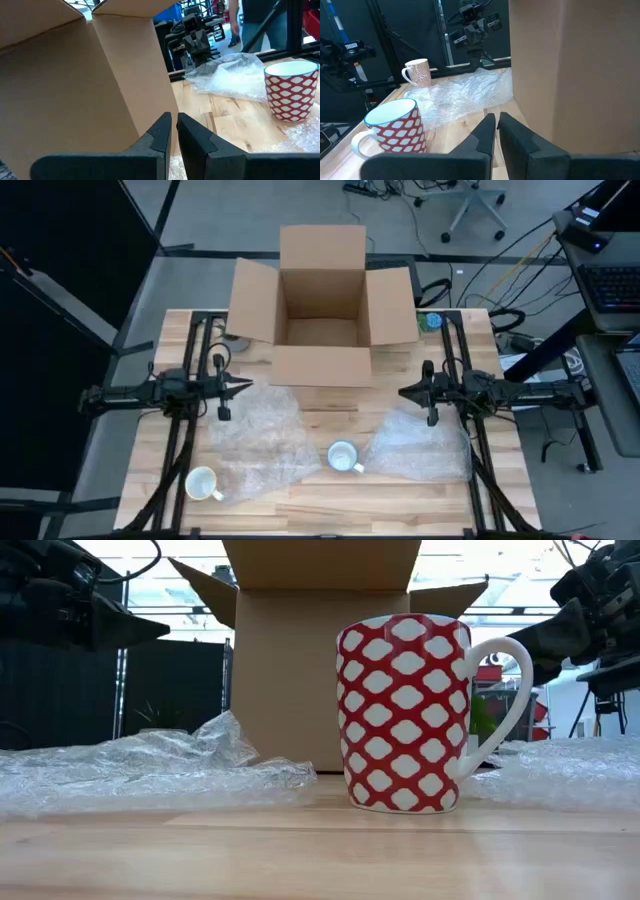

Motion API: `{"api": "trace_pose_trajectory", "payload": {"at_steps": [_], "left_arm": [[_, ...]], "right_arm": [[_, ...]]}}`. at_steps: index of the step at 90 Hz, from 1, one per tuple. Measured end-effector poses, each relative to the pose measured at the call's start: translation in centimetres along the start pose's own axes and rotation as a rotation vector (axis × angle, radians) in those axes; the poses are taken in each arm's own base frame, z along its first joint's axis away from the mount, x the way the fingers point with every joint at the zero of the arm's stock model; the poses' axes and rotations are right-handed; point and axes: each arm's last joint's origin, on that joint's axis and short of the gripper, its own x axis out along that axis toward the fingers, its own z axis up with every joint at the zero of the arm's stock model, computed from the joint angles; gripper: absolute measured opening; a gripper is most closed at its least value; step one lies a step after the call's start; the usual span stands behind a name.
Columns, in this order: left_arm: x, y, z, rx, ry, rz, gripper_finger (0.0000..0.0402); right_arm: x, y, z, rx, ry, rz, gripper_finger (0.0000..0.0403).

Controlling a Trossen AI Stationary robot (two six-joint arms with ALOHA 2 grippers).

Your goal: Wrap mug

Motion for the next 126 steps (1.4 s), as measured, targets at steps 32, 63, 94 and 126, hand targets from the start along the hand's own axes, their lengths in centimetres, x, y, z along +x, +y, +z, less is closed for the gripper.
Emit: {"api": "trace_pose_trajectory", "payload": {"at_steps": [32, 63, 94, 126], "left_arm": [[0.0, 0.0, 0.0, 0.000, 0.000, 0.000, 0.0020], [0.0, 0.0, 0.0, 0.000, -0.001, 0.000, 0.0020], [-0.1, 0.4, 1.4, -0.483, -0.150, 0.000, 0.0020], [-0.3, 0.8, 2.4, -0.495, -0.221, 0.038, 0.0019]], "right_arm": [[0.0, 0.0, 0.0, 0.000, 0.000, 0.000, 0.0011], [0.0, 0.0, 0.0, 0.000, 0.000, 0.000, 0.0011], [0.0, 0.0, 0.0, 0.000, 0.000, 0.000, 0.0011], [0.0, 0.0, 0.0, 0.000, 0.000, 0.000, 0.0011]]}}
